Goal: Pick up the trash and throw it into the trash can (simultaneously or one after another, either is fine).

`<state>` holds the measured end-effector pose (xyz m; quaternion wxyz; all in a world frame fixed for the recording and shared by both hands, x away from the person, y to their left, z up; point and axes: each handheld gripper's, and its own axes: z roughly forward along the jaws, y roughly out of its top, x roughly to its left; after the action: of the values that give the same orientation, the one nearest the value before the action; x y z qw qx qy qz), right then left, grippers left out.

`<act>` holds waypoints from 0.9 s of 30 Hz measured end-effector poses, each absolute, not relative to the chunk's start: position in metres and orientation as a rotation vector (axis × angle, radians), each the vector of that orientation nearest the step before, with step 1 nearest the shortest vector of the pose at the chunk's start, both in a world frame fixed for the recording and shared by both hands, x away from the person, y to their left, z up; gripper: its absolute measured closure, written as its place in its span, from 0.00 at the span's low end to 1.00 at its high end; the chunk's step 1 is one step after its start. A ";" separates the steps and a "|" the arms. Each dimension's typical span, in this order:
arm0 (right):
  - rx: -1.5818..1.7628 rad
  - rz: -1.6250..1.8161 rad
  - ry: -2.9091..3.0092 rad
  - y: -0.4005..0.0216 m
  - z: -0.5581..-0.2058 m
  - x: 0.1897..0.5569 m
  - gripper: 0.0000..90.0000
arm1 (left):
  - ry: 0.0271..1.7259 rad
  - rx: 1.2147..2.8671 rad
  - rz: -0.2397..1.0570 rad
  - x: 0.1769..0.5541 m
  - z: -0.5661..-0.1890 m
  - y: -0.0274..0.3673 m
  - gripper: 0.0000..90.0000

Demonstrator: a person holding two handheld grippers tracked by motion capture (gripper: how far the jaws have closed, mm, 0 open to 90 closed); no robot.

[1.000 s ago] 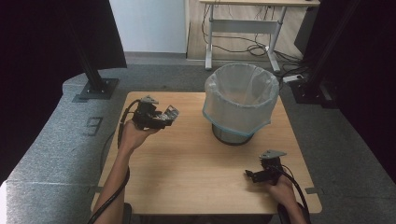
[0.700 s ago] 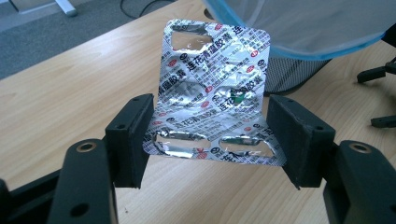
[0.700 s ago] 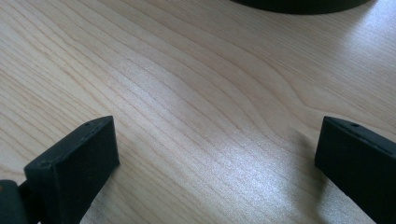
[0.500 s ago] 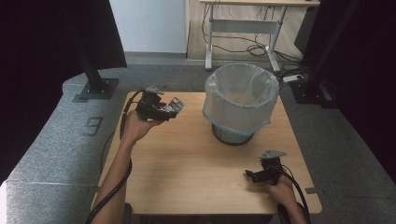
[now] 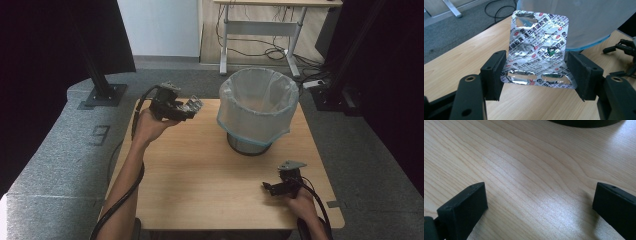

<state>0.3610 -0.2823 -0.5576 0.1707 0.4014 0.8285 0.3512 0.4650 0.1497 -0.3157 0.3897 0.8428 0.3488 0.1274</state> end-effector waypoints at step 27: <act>1.142 0.997 2.356 -0.282 -0.557 0.361 0.00 | 0.770 2.137 0.326 0.473 -0.256 0.101 0.38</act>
<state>0.3609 -0.2824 -0.5575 0.1692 0.4016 0.8289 0.3507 0.4727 0.1009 -0.2562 0.4109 0.8490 0.3059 0.1295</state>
